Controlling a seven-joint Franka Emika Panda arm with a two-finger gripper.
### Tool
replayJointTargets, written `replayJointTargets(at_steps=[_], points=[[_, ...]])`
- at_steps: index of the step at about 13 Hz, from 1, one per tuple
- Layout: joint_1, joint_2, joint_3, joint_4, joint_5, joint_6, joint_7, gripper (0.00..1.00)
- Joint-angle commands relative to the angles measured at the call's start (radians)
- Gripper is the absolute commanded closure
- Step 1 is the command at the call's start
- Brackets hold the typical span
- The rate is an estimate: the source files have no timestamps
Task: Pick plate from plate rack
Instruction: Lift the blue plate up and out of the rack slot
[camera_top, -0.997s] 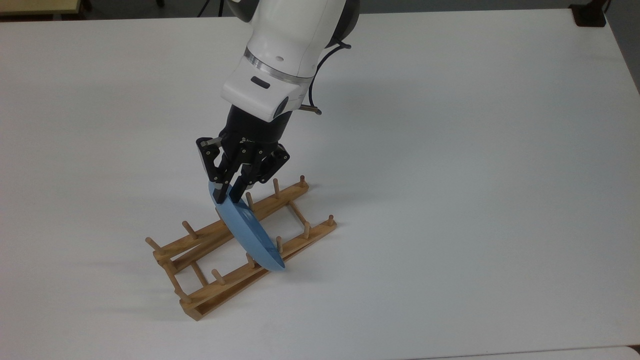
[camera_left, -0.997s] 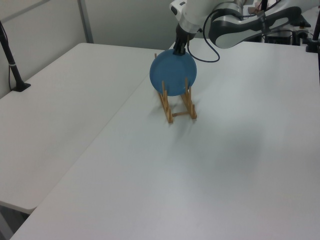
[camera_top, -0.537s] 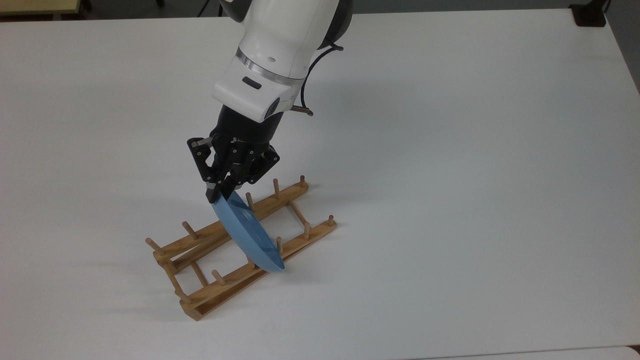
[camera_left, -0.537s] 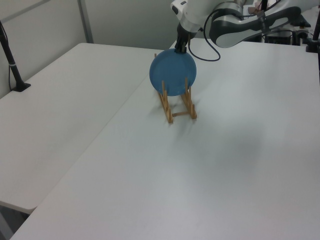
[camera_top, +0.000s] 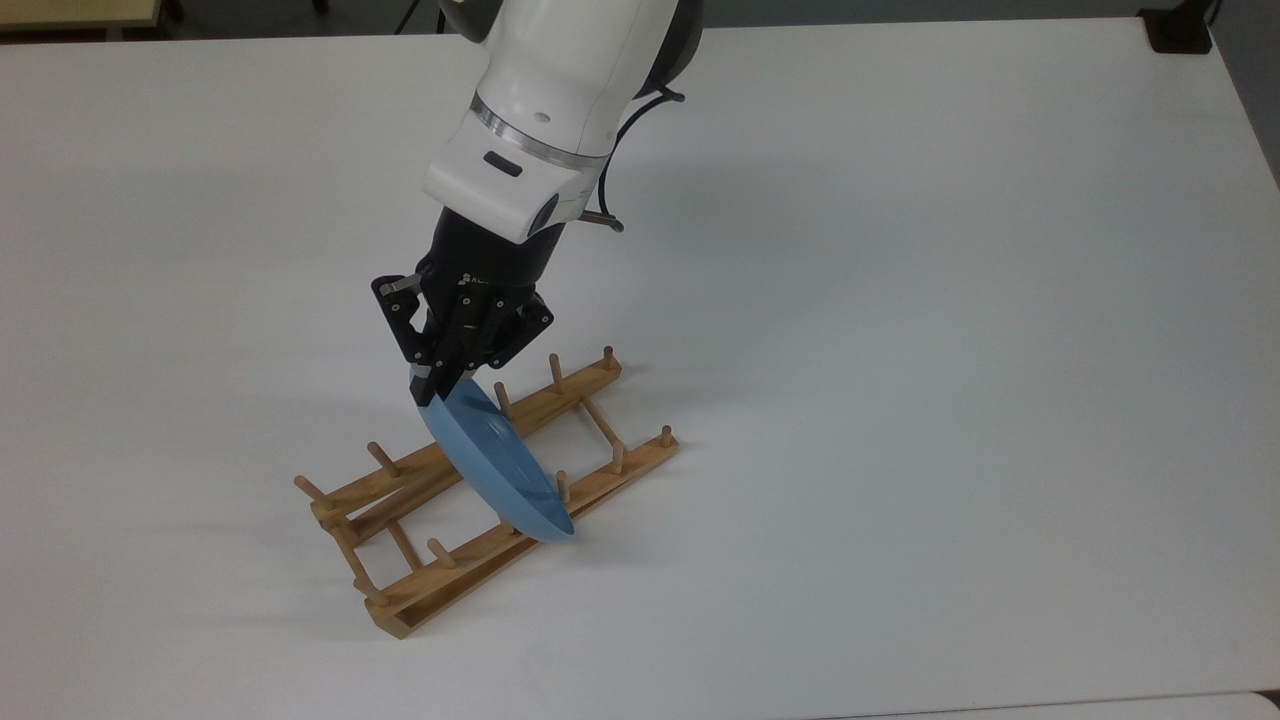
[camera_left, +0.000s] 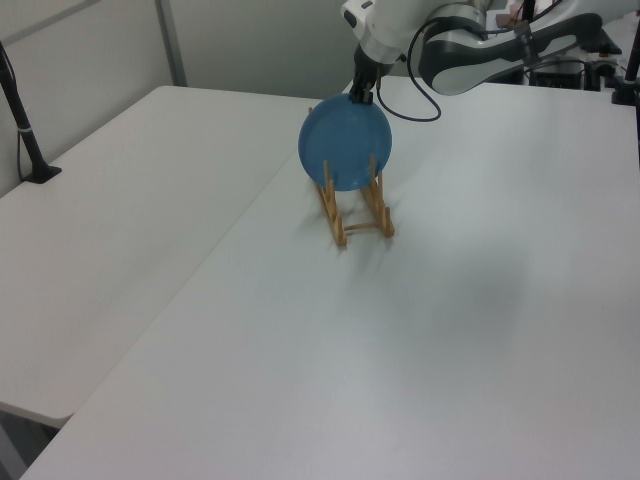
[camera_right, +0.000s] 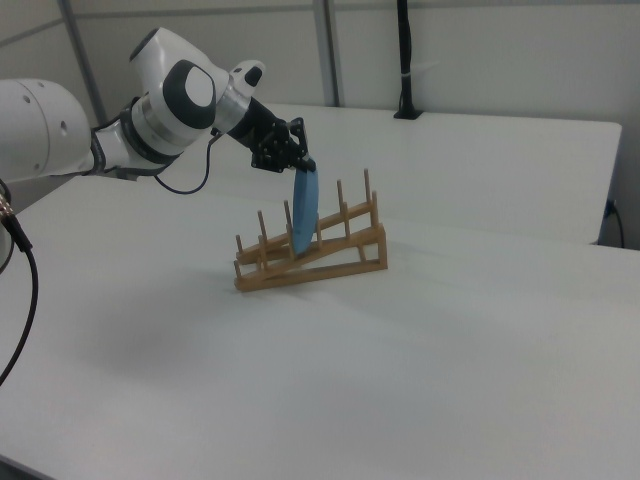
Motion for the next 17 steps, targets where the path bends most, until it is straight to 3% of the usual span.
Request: replayJointTargets(at_steps=[1,12,14,17], points=[[0.001,-0.026,-0.007,-0.01,-0.014,0.022,0.002,1.0],[-0.045,-0.106,-0.006,0.007,0.01,0.021,-0.002,1.0],[-0.054,-0.104,-0.009,-0.008,0.08,0.019,-0.004,1.0],[-0.065,-0.107,-0.029,-0.02,0.275,0.005,-0.019,1.0]])
